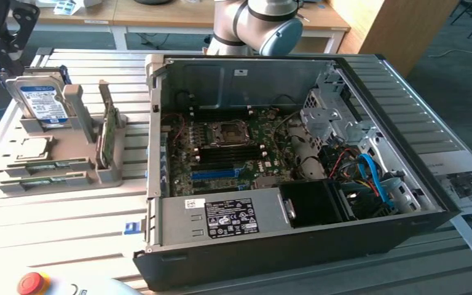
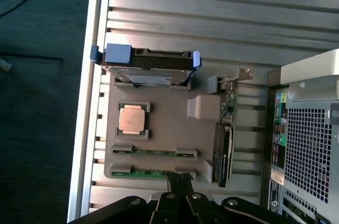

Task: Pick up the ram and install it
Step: 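Pick up the ram and move it above insertion slot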

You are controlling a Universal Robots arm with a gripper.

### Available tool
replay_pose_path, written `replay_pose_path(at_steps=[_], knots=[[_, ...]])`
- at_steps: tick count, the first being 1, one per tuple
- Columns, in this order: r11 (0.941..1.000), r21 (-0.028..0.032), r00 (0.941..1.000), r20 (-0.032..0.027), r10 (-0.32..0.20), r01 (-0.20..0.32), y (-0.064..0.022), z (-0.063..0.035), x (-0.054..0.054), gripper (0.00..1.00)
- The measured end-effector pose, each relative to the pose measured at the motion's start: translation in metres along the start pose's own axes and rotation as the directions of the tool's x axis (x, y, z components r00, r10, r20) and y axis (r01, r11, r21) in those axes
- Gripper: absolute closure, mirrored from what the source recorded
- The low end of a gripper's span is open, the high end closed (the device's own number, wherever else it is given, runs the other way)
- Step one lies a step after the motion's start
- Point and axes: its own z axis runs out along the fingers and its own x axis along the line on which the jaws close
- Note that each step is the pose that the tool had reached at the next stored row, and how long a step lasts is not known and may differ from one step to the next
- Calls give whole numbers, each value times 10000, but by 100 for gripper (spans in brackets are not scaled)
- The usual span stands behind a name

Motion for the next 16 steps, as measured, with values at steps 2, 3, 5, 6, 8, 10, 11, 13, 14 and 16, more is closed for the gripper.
replay_pose_path(at_steps=[2,3,5,6,8,10,11,13,14,16], knots=[[9995,-8,9995,-13,-310,310,0,0,0,90],[9989,-12,9989,-17,-462,462,0,0,0,90],[9970,-20,9970,-23,-772,772,0,0,0,90],[9955,-24,9955,-25,-943,943,0,0,0,90],[9921,-34,9921,-31,-1254,1254,0,0,0,90],[9879,-43,9879,-35,-1551,1551,0,0,0,90],[9855,-46,9855,-36,-1696,1696,0,0,0,90],[9800,-54,9801,-33,-1987,1987,0,0,-1,90],[9773,-57,9773,-32,-2118,2118,0,0,-1,90],[9716,-63,9716,-31,-2367,2367,0,-3,0,90]])
